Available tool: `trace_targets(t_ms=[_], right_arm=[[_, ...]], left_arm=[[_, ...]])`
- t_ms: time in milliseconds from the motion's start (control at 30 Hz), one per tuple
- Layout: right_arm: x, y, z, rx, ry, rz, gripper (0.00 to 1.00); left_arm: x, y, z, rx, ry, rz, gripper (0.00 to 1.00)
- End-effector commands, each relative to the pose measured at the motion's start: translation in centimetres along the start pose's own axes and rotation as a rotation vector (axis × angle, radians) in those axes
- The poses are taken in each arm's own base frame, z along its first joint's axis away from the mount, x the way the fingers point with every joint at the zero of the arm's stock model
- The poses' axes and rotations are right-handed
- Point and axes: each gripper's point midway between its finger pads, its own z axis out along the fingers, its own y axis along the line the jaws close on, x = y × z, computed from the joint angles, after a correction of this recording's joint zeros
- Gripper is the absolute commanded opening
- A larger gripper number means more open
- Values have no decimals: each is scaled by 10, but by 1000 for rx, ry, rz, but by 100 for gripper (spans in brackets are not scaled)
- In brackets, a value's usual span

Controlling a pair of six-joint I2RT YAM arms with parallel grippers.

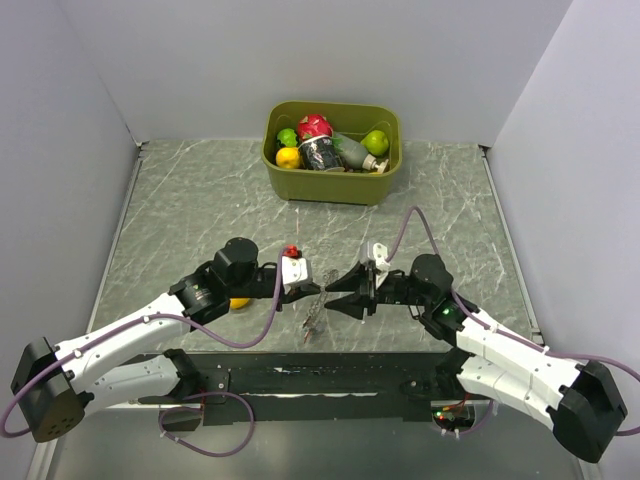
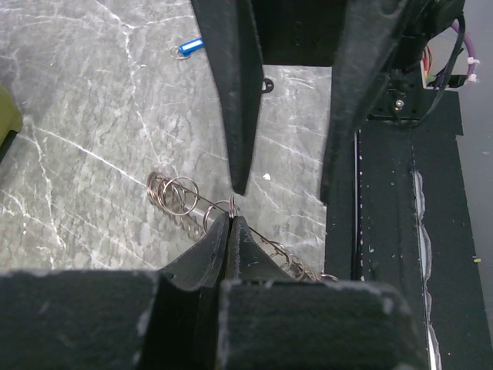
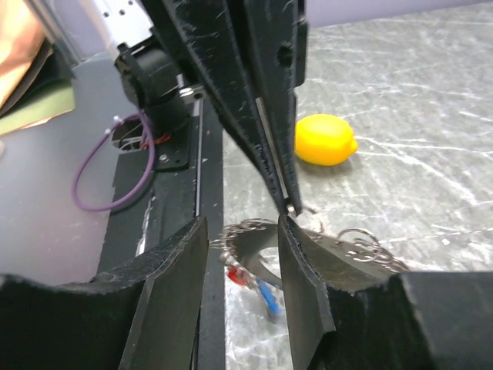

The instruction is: Put the keys on the keyring

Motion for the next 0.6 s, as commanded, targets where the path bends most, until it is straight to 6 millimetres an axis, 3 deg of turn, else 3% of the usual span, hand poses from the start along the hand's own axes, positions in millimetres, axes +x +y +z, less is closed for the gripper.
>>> trace_targets(t_ms=[0, 233, 567], right_arm=[[-43, -12, -1, 78, -107, -79, 48], [-35, -22, 6, 90, -62, -44, 43], [-29, -19, 12, 41, -27, -33, 33]], left_arm=[[-29, -3, -3, 29, -91, 54, 1], [-35, -7, -2, 59, -117, 66, 1], [-38, -6, -3, 55, -110, 76, 1]])
